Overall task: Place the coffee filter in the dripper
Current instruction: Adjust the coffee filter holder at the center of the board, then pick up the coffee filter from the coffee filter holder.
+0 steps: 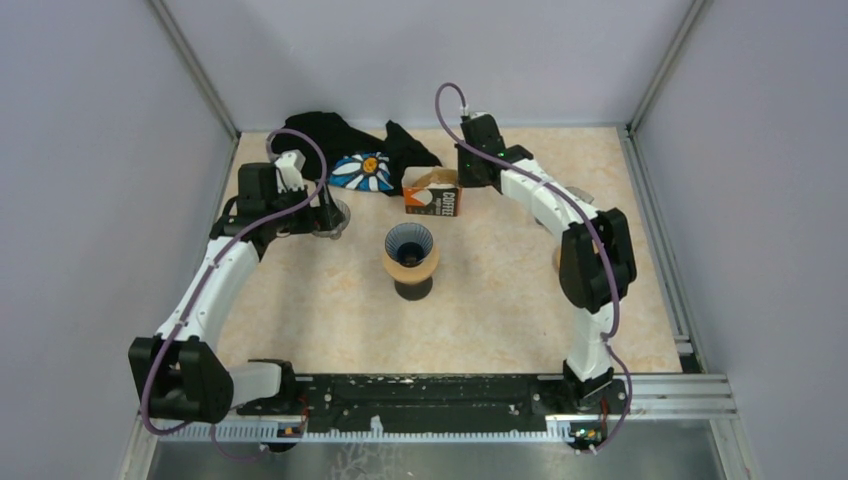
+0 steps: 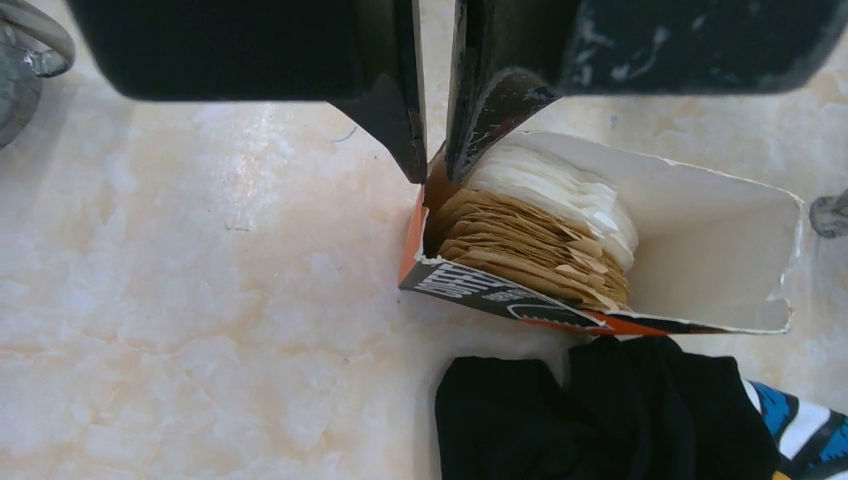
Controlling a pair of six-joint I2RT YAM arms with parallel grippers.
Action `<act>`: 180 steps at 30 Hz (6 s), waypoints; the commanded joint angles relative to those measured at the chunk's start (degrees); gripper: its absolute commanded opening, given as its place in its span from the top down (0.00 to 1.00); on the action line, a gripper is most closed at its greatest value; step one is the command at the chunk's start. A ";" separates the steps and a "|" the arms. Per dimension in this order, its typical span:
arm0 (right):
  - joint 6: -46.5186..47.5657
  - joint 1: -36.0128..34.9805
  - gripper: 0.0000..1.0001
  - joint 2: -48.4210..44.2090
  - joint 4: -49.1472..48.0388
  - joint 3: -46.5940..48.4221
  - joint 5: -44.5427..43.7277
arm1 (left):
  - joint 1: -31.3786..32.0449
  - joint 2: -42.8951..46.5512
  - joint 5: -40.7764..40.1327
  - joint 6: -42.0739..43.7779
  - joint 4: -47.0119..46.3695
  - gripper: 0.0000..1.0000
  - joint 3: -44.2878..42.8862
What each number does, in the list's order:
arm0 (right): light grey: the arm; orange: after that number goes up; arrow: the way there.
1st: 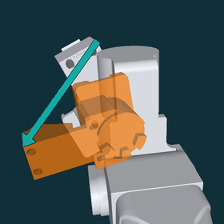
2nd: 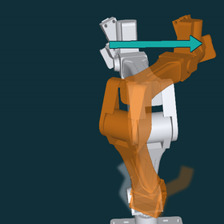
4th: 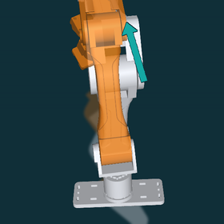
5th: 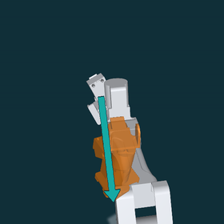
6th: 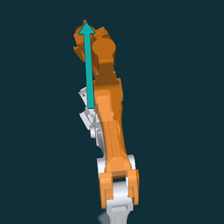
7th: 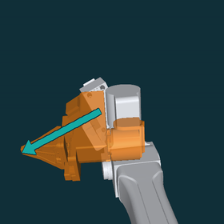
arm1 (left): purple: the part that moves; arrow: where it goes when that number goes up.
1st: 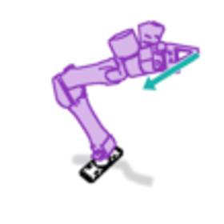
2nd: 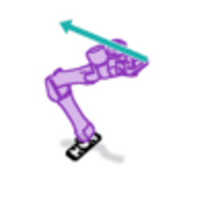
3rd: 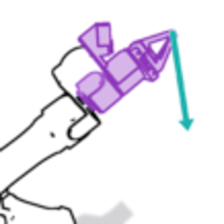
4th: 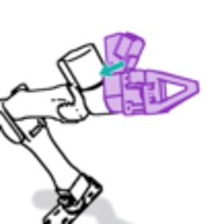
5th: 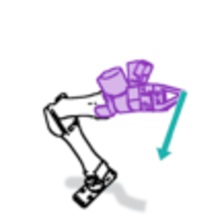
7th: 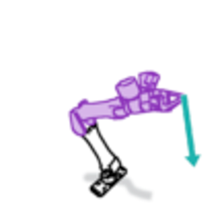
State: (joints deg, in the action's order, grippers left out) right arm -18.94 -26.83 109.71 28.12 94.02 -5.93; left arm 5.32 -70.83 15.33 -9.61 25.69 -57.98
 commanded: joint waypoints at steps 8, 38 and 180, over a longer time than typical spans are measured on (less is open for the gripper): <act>10.29 0.69 1.00 1.87 3.35 6.27 -1.53 | -0.60 -0.54 1.61 0.05 -1.30 0.01 0.50; 44.86 3.71 1.00 8.95 0.93 16.03 6.51 | -0.90 -1.57 2.87 0.55 -1.18 0.01 0.41; -3.01 0.09 1.00 0.21 -5.82 2.66 -3.45 | -1.08 -1.99 6.52 0.20 -1.17 0.01 0.58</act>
State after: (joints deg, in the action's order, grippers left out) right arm -22.92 -26.52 112.57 22.39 93.89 -9.45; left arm 4.71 -72.66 20.64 -9.58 25.69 -57.89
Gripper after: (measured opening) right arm 0.012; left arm 0.989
